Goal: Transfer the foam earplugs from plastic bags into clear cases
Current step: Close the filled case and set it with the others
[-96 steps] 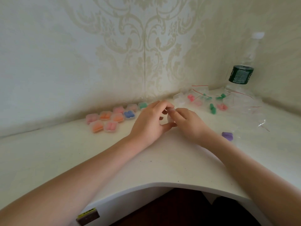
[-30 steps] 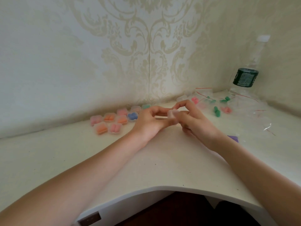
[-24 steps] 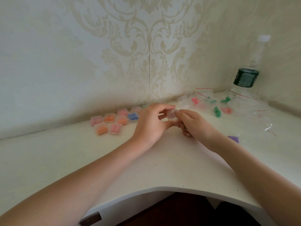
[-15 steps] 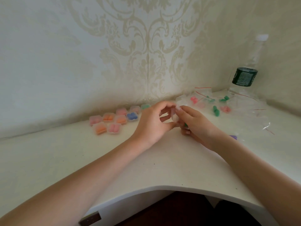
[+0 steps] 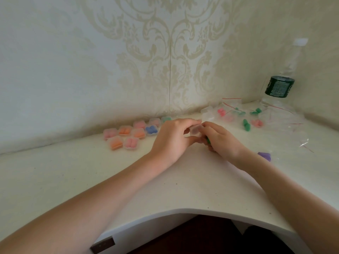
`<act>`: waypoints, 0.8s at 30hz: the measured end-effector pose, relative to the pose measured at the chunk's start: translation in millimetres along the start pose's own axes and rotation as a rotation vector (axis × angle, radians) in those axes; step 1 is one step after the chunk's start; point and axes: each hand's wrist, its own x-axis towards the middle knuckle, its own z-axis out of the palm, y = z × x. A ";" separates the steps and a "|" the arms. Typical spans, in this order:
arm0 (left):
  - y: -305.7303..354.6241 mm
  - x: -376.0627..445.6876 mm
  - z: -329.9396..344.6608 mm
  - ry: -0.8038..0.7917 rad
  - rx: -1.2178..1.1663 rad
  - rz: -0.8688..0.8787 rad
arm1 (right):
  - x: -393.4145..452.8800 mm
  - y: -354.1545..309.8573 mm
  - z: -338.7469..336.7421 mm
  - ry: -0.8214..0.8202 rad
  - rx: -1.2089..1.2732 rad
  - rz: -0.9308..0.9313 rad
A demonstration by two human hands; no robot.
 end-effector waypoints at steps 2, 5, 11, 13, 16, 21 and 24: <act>1.0 -0.7 0.4 -0.023 0.005 0.009 | -1.6 -1.2 0.4 0.007 0.000 -0.012; 2.7 -1.3 2.5 -0.025 -0.029 -0.005 | -2.8 -2.5 0.5 0.028 0.019 -0.012; 6.6 3.4 -1.6 0.035 -0.494 -0.242 | 0.0 2.7 -6.4 0.081 0.077 0.021; 2.9 3.2 -1.7 -0.001 -0.532 -0.351 | 1.1 4.2 -7.3 0.125 0.065 0.011; 1.1 3.9 -4.0 -0.040 -0.620 -0.561 | 3.0 7.1 -10.3 0.197 -0.034 -0.072; 5.8 4.1 -7.9 -0.208 -0.701 -0.620 | 3.4 7.7 -7.7 0.190 -0.137 -0.116; 5.5 6.8 -5.4 -0.130 -0.691 -0.680 | 6.9 2.0 -10.4 0.080 0.395 0.048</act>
